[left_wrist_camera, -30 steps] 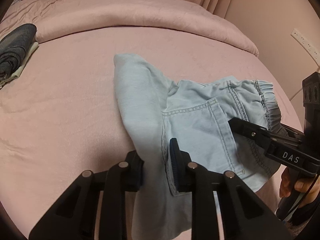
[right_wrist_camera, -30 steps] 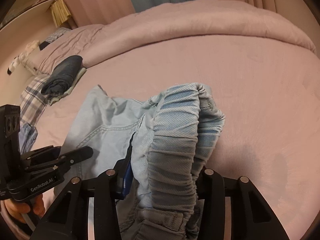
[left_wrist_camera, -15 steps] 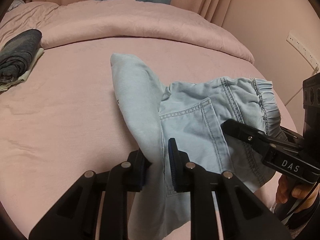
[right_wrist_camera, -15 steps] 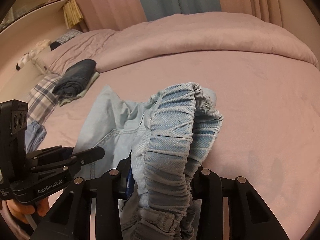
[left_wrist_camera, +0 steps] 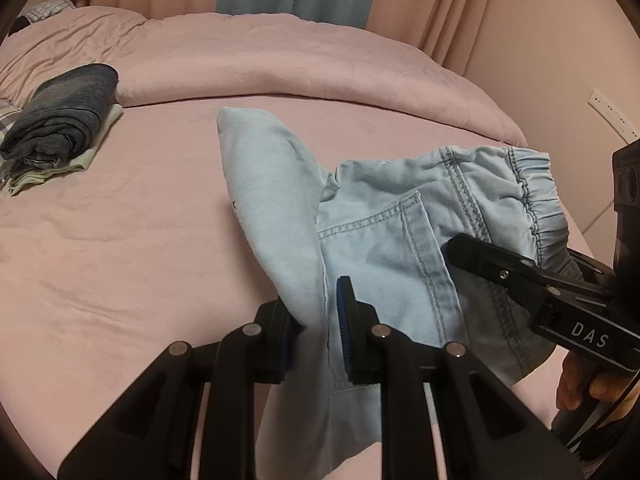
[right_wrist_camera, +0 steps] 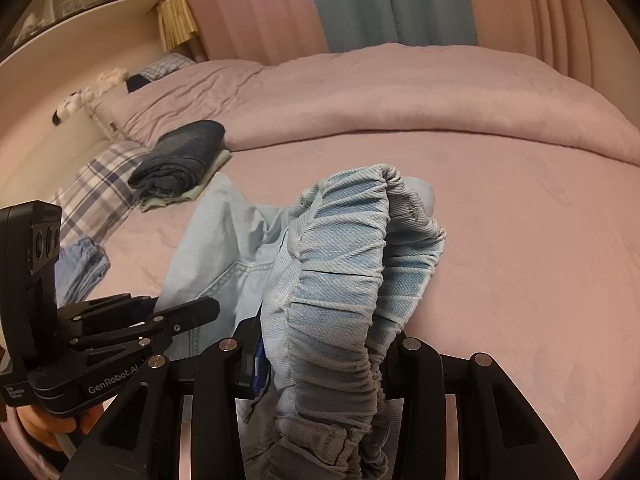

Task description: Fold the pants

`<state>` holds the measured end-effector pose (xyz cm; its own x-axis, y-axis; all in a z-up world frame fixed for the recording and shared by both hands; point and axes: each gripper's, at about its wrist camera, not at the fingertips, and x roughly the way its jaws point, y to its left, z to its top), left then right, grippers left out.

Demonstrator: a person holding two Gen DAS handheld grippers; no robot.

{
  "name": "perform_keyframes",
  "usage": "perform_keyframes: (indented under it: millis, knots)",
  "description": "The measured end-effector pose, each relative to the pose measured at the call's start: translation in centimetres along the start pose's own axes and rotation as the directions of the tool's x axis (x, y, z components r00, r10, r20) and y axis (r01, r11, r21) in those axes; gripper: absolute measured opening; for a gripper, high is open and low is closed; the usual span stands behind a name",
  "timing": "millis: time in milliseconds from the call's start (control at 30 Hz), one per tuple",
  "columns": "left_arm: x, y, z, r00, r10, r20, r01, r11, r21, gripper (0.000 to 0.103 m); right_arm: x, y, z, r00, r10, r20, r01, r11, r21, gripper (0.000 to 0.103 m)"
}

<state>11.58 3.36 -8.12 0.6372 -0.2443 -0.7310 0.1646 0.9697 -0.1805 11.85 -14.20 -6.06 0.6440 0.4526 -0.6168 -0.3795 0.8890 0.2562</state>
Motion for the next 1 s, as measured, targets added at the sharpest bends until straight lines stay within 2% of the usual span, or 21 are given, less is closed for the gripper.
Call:
perform_keyframes:
  millis: [333,467,567,633,667,700,733,800,933,1000]
  knots:
    - [1.9,3.3,3.2,0.998,0.056,0.006,-0.056,0.998,0.000,0.018,3.8,1.4,3.2,0.999,0.032,0.011,-0.031,0.999,-0.007,0.042]
    - [3.7,4.9,4.4,0.997,0.075,-0.020,-0.075,0.997,-0.009,0.018,6.0,1.5,4.3,0.999,0.038,0.001,-0.038,0.999,0.000,0.042]
    - [5.6,6.1,4.3,0.994,0.074,-0.075,-0.077,0.996,-0.036,0.019,8.2,1.2,4.5,0.998,0.030,-0.054,-0.029,0.999,0.013,0.046]
    - [6.7,6.5,3.9,0.989,0.112,-0.100,-0.115,0.993,-0.024,0.022,9.8,0.4,4.0,0.993,0.007,-0.114,-0.003,0.999,0.039,0.058]
    - [6.9,6.7,3.7,0.986,0.127,-0.106,-0.129,0.992,-0.014,0.031,10.5,-0.1,3.6,0.989,-0.017,-0.144,0.025,0.998,0.054,0.060]
    - [7.1,6.8,3.5,0.985,0.129,-0.111,-0.132,0.991,-0.013,0.045,11.1,-0.8,3.2,0.983,-0.054,-0.173,0.067,0.995,0.069,0.063]
    - [7.2,7.0,3.4,0.985,0.125,-0.118,-0.128,0.992,-0.017,0.051,11.4,-1.4,2.8,0.978,-0.074,-0.192,0.092,0.992,0.084,0.068]
    - [7.3,7.2,3.1,0.982,0.142,-0.128,-0.145,0.989,-0.015,0.073,11.1,-3.0,2.0,0.977,-0.063,-0.205,0.093,0.986,0.140,0.072]
    - [7.0,7.1,2.5,0.968,0.209,-0.137,-0.210,0.978,0.004,0.081,8.7,-3.9,1.9,0.983,-0.073,-0.167,0.100,0.983,0.154,0.078]
    - [6.3,7.0,2.5,0.967,0.220,-0.127,-0.221,0.975,0.006,0.093,6.9,-3.6,2.1,0.984,-0.124,-0.126,0.139,0.984,0.115,0.078]
